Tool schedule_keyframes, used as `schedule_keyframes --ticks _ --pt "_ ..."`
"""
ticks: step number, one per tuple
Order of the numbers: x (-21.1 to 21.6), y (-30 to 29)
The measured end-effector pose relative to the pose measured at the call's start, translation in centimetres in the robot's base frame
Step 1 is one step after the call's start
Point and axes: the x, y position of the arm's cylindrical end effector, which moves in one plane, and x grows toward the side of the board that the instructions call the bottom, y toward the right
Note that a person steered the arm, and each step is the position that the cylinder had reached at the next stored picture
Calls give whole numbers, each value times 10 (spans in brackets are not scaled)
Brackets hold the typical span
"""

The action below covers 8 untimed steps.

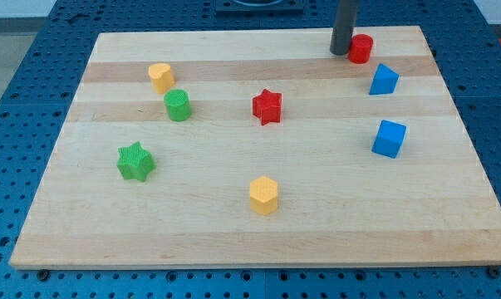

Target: Push the yellow heart towards down

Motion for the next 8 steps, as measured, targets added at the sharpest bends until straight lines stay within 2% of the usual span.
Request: schedule_keyframes --ticks 1,2,3,4,5,6,8 --pt "0 -22" --pt "0 -102" --pt "-17 -169" --pt "-14 -228" --pt "16 -284" --pt "43 -303" --pt "71 -281"
